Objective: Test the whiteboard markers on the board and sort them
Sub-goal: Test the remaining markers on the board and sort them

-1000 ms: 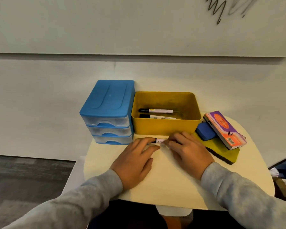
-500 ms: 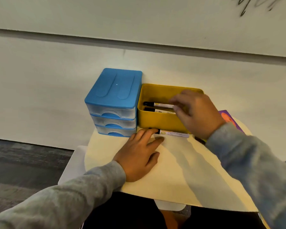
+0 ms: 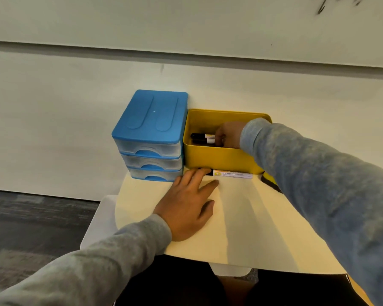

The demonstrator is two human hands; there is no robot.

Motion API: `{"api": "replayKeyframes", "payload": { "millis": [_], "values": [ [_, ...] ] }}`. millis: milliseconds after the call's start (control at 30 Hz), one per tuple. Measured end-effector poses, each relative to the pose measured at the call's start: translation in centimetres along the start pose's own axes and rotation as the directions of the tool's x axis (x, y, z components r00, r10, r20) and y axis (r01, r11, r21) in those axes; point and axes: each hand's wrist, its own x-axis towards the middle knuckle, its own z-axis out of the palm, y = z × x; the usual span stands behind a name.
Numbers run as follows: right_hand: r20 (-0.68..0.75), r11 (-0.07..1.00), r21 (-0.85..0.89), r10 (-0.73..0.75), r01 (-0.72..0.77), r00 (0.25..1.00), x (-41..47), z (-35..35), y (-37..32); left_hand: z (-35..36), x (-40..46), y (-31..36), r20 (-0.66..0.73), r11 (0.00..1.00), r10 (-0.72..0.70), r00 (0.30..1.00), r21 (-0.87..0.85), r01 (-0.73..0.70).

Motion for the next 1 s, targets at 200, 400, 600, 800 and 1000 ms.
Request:
{"api": "replayKeyframes", "payload": {
  "millis": [200,400,600,800,1000],
  "values": [
    [0.043,0.999,-0.044,0.002,-0.001,0.999,0.4,0.1,0.2,0.0,0.0,0.2,0.004,1.0,-0.015,1.0,0.0,0.015],
    [-0.018,1.0,0.006,-0.024,0.024,1.0,0.0,0.3,0.9,-0.1,-0.2,0.2,-0.011,1.0,-0.018,1.0,-0.004,0.018],
    [-0.26,0.983,0.141,-0.075,0.115,0.963,-3.4,-1.1,1.4,-0.1,-0.1,0.2,-0.003,1.0,-0.007,1.0,0.003,0.007],
    [-0.545,0.936,0.28,-0.03,0.215,0.838,-9.1,-1.3,1.3,-1.7,0.3,0.7,-0.139,0.992,0.118,0.983,-0.026,-0.123],
    [-0.593,0.881,0.376,-0.009,0.287,0.805,-13.7,1.0,1.4,-8.0,1.6,2.0,-0.397,0.955,0.127,0.909,-0.198,-0.22]
  ]
}}
